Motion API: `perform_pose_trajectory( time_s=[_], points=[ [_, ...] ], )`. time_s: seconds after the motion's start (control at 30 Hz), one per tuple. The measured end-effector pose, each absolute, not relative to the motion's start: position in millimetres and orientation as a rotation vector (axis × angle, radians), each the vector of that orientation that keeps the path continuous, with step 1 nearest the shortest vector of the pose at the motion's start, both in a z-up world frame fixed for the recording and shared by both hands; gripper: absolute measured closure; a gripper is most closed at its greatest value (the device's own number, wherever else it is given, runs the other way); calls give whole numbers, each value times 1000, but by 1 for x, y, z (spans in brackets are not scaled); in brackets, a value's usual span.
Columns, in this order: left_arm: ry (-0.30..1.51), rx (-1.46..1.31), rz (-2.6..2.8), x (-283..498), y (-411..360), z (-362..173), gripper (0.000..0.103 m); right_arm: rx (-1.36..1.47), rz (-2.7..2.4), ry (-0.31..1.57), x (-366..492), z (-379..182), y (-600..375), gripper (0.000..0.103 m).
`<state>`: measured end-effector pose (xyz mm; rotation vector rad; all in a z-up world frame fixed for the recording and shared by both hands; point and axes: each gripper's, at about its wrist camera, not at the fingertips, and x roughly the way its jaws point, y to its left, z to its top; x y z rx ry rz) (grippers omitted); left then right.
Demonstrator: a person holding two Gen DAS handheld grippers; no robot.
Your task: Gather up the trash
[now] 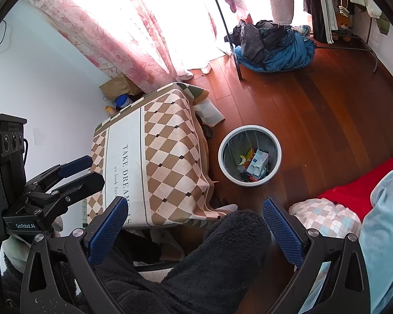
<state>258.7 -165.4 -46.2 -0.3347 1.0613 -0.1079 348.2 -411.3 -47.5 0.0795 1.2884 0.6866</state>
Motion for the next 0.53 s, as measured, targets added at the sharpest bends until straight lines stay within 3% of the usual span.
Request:
perform_pose_trajectory(
  time_s=[0.53],
  points=[
    [1066,-340,-120,258,-163,-49,0,73,689,1299,346,-49,-424,0]
  ],
)
